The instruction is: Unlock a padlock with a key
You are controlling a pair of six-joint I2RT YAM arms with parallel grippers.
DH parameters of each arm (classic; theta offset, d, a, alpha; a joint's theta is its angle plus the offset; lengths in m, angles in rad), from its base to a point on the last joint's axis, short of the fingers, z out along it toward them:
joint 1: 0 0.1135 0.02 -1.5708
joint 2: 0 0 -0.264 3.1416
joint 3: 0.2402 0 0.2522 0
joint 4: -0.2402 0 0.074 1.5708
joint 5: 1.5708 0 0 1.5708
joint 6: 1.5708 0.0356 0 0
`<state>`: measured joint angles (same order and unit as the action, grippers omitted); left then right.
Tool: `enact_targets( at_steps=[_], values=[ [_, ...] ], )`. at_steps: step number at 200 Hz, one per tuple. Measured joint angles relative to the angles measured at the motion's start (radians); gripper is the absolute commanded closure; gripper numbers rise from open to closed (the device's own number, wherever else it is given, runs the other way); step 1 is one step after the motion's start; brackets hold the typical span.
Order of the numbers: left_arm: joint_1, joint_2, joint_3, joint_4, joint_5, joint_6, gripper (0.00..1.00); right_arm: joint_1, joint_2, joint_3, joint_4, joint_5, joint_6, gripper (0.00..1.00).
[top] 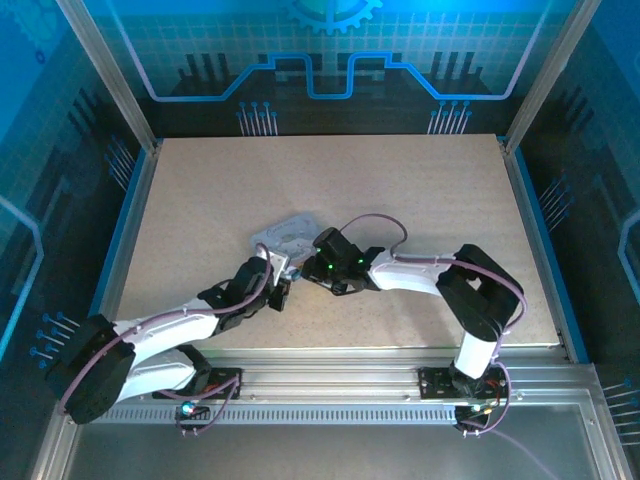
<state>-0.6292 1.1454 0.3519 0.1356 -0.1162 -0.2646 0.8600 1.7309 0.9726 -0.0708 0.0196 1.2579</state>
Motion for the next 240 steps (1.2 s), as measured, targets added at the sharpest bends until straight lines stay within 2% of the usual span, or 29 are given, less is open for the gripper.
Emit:
enact_targets(
  at_steps=[51, 98, 203, 240],
  values=[
    [0.055, -0.017, -0.058, 0.058, 0.109, -0.130, 1.00, -0.010, -0.045, -0.034, 0.065, -0.029, 0.015, 0.43],
    [0.084, -0.033, -0.108, 0.134, 0.183, -0.229, 1.00, 0.012, 0.034, -0.031, 0.163, -0.089, 0.044, 0.43],
    [0.121, -0.011, -0.159, 0.244, 0.268, -0.332, 1.00, 0.029, 0.124, -0.002, 0.237, -0.132, 0.097, 0.44],
    [0.138, 0.000, -0.163, 0.261, 0.291, -0.340, 1.00, 0.037, 0.124, 0.003, 0.227, -0.108, 0.092, 0.42]
  ],
)
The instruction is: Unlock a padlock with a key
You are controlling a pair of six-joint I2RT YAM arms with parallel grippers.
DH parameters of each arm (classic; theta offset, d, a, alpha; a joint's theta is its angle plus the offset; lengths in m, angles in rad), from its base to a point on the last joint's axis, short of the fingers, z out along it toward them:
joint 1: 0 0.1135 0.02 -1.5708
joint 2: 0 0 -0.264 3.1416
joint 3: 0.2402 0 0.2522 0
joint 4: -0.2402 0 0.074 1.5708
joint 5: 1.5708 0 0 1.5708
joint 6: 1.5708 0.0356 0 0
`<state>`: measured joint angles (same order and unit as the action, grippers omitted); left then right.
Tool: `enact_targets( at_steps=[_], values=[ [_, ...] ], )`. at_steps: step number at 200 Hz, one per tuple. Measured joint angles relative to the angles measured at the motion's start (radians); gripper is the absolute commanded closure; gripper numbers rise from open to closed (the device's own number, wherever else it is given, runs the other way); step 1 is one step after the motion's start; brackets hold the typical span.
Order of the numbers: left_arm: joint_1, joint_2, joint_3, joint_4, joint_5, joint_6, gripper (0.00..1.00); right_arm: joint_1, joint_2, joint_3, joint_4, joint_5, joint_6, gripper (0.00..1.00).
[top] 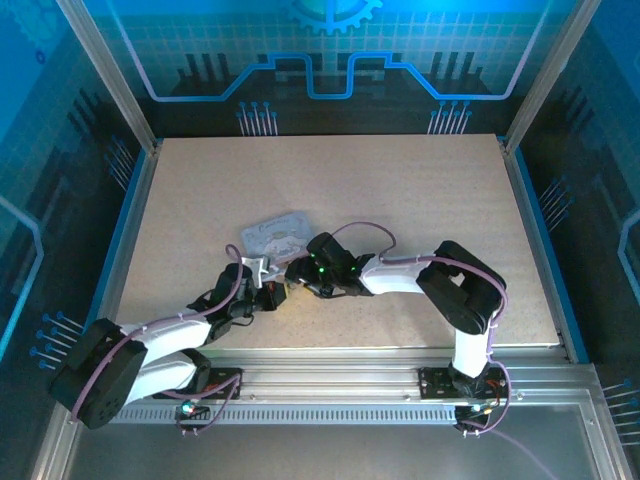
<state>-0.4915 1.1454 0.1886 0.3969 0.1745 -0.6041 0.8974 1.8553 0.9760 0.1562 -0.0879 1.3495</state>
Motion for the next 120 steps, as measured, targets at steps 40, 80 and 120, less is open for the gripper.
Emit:
enact_targets(
  at_steps=[40, 80, 120],
  values=[
    [0.014, 0.000, -0.013, 0.025, 0.019, 0.000, 1.00, 0.029, -0.005, 0.076, -0.124, 0.070, -0.080, 0.42],
    [0.017, 0.002, -0.022, 0.053, 0.034, 0.000, 1.00, 0.034, -0.028, 0.105, -0.171, 0.088, -0.138, 0.43],
    [0.020, 0.004, -0.029, 0.066, 0.044, 0.000, 1.00, 0.034, 0.002, 0.169, -0.194, 0.051, -0.171, 0.44]
  ],
)
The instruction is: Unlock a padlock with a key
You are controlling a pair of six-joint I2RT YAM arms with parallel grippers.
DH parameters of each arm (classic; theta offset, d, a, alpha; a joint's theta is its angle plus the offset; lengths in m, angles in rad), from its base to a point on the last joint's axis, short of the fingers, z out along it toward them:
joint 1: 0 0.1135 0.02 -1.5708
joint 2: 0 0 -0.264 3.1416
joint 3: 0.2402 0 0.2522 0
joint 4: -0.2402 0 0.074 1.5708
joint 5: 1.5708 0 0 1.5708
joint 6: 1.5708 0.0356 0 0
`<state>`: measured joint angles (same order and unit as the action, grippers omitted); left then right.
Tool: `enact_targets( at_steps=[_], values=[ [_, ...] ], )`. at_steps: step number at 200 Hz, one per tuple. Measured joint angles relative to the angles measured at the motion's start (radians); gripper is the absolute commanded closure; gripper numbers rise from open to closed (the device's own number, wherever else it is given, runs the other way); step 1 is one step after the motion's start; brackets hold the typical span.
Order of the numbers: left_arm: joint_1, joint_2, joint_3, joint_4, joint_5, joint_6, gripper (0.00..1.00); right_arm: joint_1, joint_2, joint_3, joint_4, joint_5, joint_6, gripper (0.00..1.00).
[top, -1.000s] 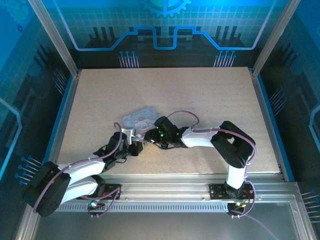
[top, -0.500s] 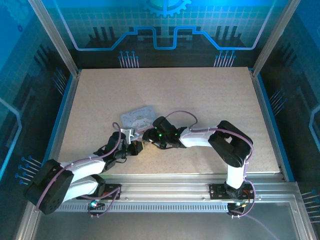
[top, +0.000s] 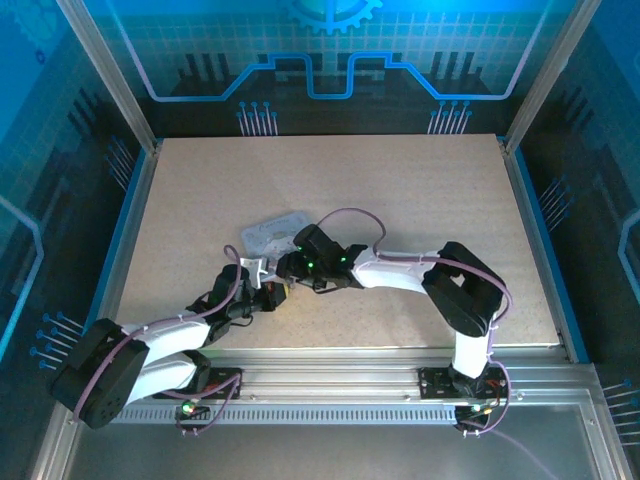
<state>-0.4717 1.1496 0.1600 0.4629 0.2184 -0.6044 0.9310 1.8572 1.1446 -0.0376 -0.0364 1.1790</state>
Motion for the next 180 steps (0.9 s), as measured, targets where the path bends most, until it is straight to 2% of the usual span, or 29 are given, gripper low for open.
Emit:
enact_targets(
  at_steps=[75, 121, 138, 148, 160, 180],
  values=[
    [0.019, 0.003, -0.021, 0.041, 0.020, 0.000, 1.00, -0.001, 0.035, 0.027, -0.078, -0.013, -0.010, 0.45],
    [0.032, 0.045, -0.032, 0.105, 0.056, -0.009, 1.00, -0.001, 0.074, 0.013, 0.046, -0.029, -0.012, 0.49],
    [0.039, 0.068, -0.034, 0.130, 0.071, -0.024, 1.00, -0.001, 0.082, 0.006, 0.085, -0.030, -0.016, 0.60],
    [0.043, 0.079, -0.036, 0.145, 0.075, -0.027, 1.00, -0.001, 0.082, 0.000, 0.093, -0.015, -0.022, 0.74],
    [0.051, 0.084, -0.039, 0.162, 0.075, -0.027, 1.00, -0.003, 0.082, -0.006, 0.101, -0.002, -0.032, 0.85],
    [0.054, 0.085, -0.039, 0.161, 0.073, -0.027, 1.00, -0.003, 0.080, -0.013, 0.107, 0.004, -0.028, 0.94]
  ],
)
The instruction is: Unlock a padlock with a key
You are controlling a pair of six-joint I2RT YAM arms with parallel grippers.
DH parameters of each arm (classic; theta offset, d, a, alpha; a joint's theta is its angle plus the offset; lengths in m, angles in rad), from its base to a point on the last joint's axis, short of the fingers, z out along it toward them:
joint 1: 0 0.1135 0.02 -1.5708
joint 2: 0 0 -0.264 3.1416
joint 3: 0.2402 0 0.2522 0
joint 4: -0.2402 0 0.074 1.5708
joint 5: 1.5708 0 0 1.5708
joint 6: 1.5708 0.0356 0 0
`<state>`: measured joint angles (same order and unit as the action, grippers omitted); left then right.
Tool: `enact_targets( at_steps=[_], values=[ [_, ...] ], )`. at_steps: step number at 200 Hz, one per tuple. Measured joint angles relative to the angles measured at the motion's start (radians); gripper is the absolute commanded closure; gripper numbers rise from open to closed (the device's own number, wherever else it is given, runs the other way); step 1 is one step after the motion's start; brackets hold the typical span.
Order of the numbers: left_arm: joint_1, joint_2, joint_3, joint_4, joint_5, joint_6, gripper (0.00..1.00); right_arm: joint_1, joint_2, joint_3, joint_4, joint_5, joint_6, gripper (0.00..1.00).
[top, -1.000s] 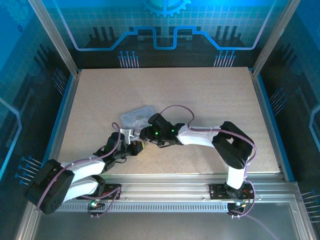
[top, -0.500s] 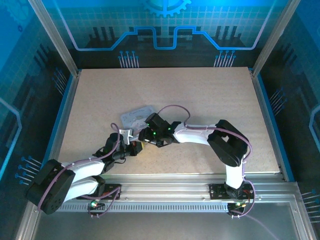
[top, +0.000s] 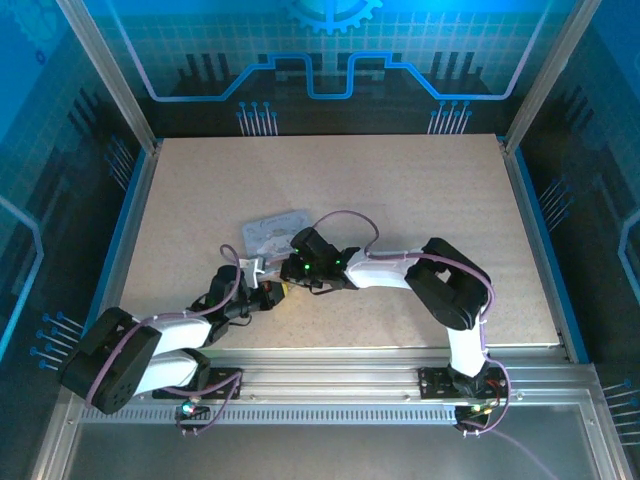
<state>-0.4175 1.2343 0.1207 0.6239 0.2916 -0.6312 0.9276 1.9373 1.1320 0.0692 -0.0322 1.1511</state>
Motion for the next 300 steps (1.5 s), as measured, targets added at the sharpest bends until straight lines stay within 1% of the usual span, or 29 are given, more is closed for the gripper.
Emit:
enact_targets(
  at_steps=[15, 35, 47, 57, 64, 73, 80, 91, 107, 113, 138, 175, 198, 211, 270, 292, 300],
  values=[
    [0.000, -0.002, 0.000, -0.006, -0.002, 0.001, 1.00, 0.000, -0.002, -0.003, 0.003, 0.003, 0.002, 1.00],
    [0.000, -0.021, 0.000, -0.027, -0.007, 0.001, 1.00, 0.000, -0.002, -0.006, 0.011, 0.002, 0.005, 1.00],
    [0.000, -0.047, 0.000, -0.051, -0.014, 0.003, 0.87, 0.001, -0.003, -0.009, 0.016, 0.002, 0.011, 1.00],
    [0.000, -0.071, 0.000, -0.074, -0.014, 0.002, 0.69, 0.001, -0.004, -0.012, 0.024, -0.001, 0.016, 1.00],
    [0.000, -0.095, 0.000, -0.091, -0.014, 0.005, 0.60, 0.001, -0.004, -0.014, 0.029, 0.002, 0.016, 1.00],
    [-0.002, -0.130, 0.000, -0.112, -0.015, 0.011, 0.54, 0.001, -0.004, -0.016, 0.033, 0.002, 0.019, 1.00],
    [-0.002, -0.157, 0.000, -0.129, -0.018, 0.010, 0.53, 0.001, -0.004, -0.017, 0.036, 0.003, 0.021, 1.00],
    [-0.002, -0.200, 0.000, -0.163, -0.026, 0.004, 0.54, 0.001, -0.005, -0.018, 0.038, 0.003, 0.024, 1.00],
    [0.001, -0.253, 0.000, -0.201, -0.027, 0.000, 0.58, 0.001, -0.007, -0.019, 0.038, 0.004, 0.034, 1.00],
    [0.003, -0.264, 0.000, -0.208, -0.027, 0.000, 0.60, 0.001, -0.008, -0.020, 0.038, 0.005, 0.037, 1.00],
    [0.009, -0.270, 0.000, -0.217, -0.029, -0.004, 0.64, 0.002, -0.010, -0.021, 0.039, 0.006, 0.053, 1.00],
    [0.009, -0.209, 0.000, -0.199, -0.029, -0.018, 0.65, 0.002, -0.027, -0.038, 0.047, 0.007, 0.091, 1.00],
    [0.009, -0.158, 0.000, -0.162, -0.028, -0.020, 0.68, 0.002, -0.033, -0.040, 0.043, 0.007, 0.110, 1.00],
    [0.009, -0.129, 0.000, -0.138, -0.027, -0.023, 0.72, 0.002, -0.034, -0.040, 0.042, 0.006, 0.117, 1.00],
    [0.009, -0.047, 0.000, -0.044, -0.021, -0.024, 0.84, 0.002, -0.037, -0.040, 0.037, 0.007, 0.136, 1.00],
    [0.009, -0.025, 0.000, -0.012, -0.012, -0.021, 0.92, 0.002, -0.037, -0.040, 0.037, 0.013, 0.140, 1.00],
    [0.009, -0.018, 0.000, 0.000, -0.008, -0.023, 0.93, 0.002, -0.037, -0.040, 0.036, 0.017, 0.143, 1.00]
  ],
)
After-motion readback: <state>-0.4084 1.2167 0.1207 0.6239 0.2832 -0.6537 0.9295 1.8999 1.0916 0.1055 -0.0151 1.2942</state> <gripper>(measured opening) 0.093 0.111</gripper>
